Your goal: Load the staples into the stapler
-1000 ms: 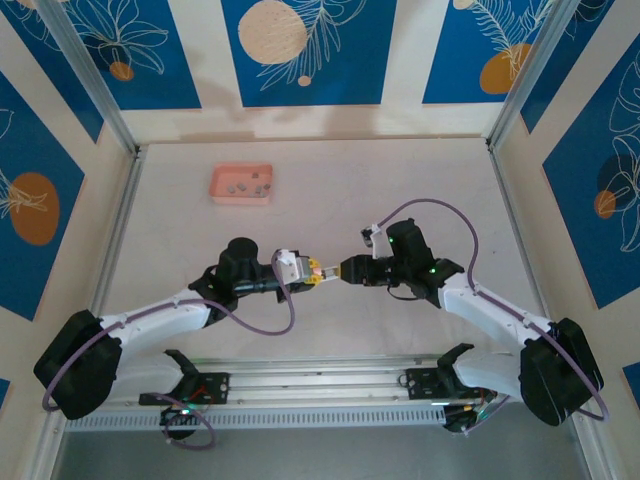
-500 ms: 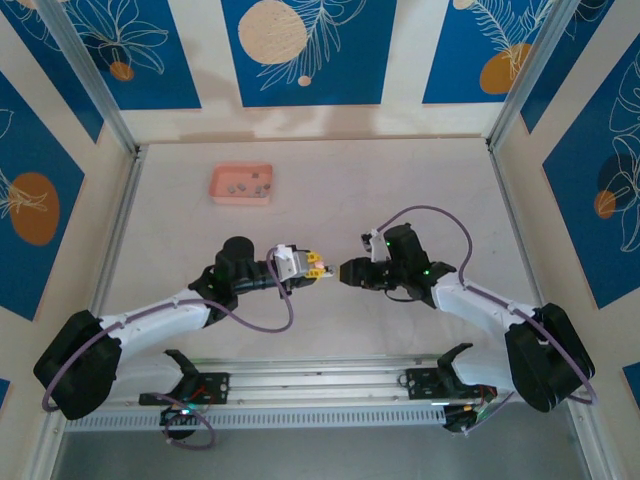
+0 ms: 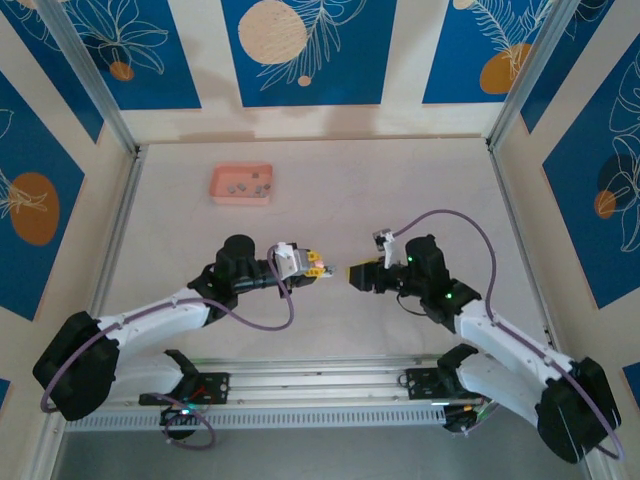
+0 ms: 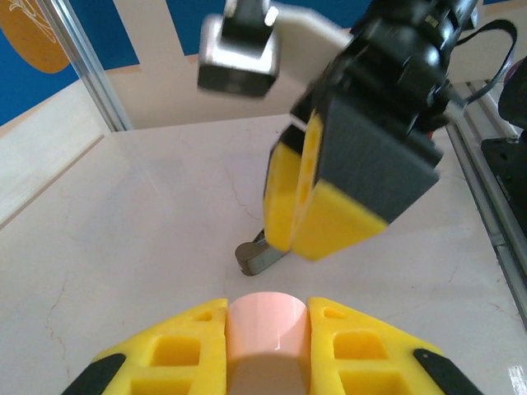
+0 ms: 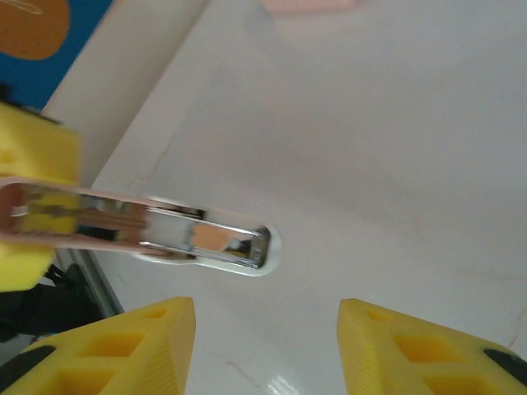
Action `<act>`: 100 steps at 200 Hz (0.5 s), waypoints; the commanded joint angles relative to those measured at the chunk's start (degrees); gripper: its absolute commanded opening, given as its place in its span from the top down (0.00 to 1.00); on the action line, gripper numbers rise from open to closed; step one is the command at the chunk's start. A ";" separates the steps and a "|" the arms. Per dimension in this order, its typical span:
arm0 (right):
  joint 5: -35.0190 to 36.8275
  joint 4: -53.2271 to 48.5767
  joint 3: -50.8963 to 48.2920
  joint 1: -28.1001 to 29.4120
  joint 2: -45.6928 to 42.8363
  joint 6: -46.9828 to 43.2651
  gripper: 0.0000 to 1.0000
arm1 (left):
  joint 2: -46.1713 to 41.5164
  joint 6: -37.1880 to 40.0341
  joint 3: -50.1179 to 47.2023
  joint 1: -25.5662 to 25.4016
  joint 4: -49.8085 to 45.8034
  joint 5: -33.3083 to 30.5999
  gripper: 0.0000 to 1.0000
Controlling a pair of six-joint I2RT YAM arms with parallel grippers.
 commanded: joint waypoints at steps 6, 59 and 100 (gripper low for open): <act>-5.07 -0.15 -1.98 1.25 -4.21 -28.77 0.49 | -1.15 0.72 1.87 -0.30 -0.69 1.70 0.90; -6.19 -9.56 4.64 5.03 -0.33 -53.10 0.45 | -0.06 -0.29 1.93 -0.30 -0.04 5.50 0.89; -10.24 -6.17 7.63 5.77 6.43 -55.51 0.44 | 0.57 -0.53 2.22 -0.33 0.07 7.31 0.89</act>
